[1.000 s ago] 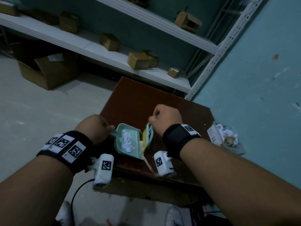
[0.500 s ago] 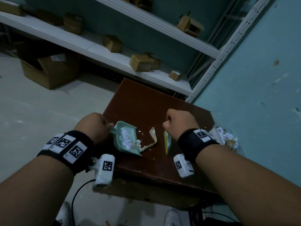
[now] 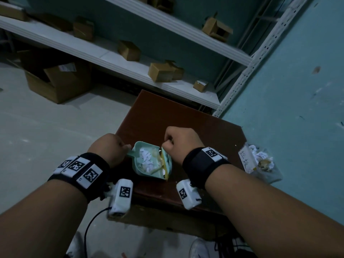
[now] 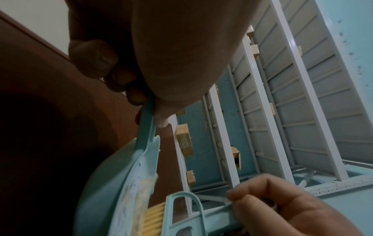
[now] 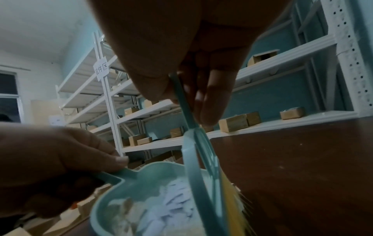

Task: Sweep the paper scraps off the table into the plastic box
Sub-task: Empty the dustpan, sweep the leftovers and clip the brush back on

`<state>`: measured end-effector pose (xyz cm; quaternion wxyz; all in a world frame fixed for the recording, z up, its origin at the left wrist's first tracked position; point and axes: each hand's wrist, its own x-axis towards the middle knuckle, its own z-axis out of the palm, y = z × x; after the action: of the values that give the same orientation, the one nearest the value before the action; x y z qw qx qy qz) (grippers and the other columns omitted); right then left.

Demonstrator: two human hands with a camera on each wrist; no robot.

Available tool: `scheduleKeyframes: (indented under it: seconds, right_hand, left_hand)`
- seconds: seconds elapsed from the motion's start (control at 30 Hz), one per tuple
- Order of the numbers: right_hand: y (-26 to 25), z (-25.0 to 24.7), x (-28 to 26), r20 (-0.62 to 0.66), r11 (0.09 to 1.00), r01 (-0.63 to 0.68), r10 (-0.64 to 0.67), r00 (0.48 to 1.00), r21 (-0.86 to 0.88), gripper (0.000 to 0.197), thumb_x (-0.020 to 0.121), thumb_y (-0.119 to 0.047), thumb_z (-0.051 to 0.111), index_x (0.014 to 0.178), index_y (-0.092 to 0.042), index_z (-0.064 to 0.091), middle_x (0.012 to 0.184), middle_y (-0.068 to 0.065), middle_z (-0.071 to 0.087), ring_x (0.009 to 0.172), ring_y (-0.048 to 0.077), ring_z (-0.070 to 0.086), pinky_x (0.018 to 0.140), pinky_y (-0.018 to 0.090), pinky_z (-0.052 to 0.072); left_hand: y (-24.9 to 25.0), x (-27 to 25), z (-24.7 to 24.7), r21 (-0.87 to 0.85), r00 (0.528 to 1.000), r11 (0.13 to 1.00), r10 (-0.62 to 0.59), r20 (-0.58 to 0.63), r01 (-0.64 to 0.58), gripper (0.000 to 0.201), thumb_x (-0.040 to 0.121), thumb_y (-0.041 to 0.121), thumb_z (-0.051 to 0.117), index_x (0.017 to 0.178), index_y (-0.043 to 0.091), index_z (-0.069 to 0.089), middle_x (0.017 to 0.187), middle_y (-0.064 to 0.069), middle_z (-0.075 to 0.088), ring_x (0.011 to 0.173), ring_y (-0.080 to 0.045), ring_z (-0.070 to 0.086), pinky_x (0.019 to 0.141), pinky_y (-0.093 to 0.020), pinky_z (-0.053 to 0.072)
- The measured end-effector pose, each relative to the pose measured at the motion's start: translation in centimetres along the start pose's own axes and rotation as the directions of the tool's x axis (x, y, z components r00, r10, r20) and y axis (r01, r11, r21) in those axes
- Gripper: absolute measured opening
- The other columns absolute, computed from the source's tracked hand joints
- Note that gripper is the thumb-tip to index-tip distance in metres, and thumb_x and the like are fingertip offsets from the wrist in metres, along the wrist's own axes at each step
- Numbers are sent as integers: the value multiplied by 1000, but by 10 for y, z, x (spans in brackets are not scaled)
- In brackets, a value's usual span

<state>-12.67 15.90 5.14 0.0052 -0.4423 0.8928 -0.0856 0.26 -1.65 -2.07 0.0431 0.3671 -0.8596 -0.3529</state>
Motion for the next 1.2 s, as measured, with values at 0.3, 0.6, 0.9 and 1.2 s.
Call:
scheduleKeyframes:
  seconds: [0.3,0.6,0.9,1.2]
  right_hand:
    - [13,-20,-18,-128,996,53,-44,991,68,5,90,-27,60,88,-25,65,78,-7,64,75,15,61,71,41,56]
    - [98,-18,-83,-471,854,-208,448,760,477,12,91,-19,64,91,-30,68,79,-9,72,66,9,72,64,37,63]
    - [174,-48,-100,-488,555,-10,739,464,832,11,93,0,59,97,-5,67,69,11,71,57,20,74,54,34,63]
    - [261,-81,-140,-528,528,58,828,187,848,16,92,-10,62,90,-24,70,68,7,71,60,19,76,65,52,65]
  left_hand:
    - [-3,-1,9,-241,999,969,-44,18,47,33,97,37,69,76,11,74,71,-8,70,67,-21,64,60,-31,41]
    - [20,-1,22,-384,997,920,-62,54,78,36,97,40,68,82,9,76,71,-13,70,58,-25,61,53,-26,45]
    - [63,1,43,-501,995,860,-71,77,100,34,91,46,74,76,16,78,77,-34,65,57,-28,57,59,-37,46]
    - [178,25,81,-526,984,850,82,160,15,34,92,40,74,77,10,77,70,-19,60,56,-28,51,52,-30,43]
